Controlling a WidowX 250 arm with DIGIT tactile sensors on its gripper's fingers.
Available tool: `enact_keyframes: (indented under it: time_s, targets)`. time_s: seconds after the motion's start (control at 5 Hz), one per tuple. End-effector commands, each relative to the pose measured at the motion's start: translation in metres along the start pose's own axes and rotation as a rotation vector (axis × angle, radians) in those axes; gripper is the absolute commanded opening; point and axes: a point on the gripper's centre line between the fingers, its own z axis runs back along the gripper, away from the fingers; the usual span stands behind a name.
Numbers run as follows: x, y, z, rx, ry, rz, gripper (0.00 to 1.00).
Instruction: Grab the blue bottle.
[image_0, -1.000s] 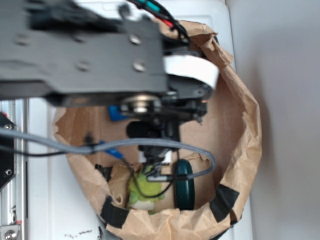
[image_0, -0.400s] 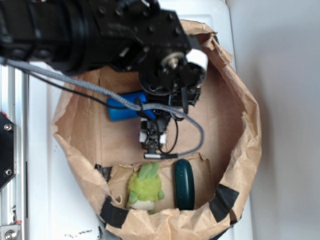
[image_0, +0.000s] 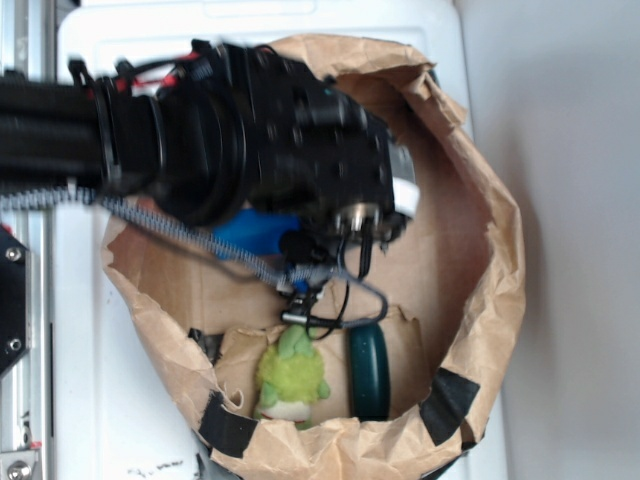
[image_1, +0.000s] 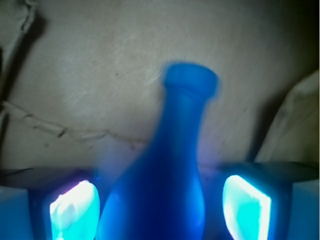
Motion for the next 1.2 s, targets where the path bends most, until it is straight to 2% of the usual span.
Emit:
enact_keyframes:
  time_s: [0.0,0.2,0.4,0.6,0.8,1.0]
  targets:
    - [0.009,0.002,0.032,-0.048,-0.095,0.002,0.0]
    - [0.016,0.01,0.073,-0.107,-0.152,0.016,0.0]
    - [-0.004,-0.005,0.126,-0.148,-0.306,0.002,0.0]
    - [-0.011,0.004,0.175,-0.218,-0.38,0.032,0.0]
    - [-0.016,0.014,0.21,-0.256,-0.42,0.059,0.0]
    - [-0.02,0.013,0.21,-0.242,-0.42,0.058,0.0]
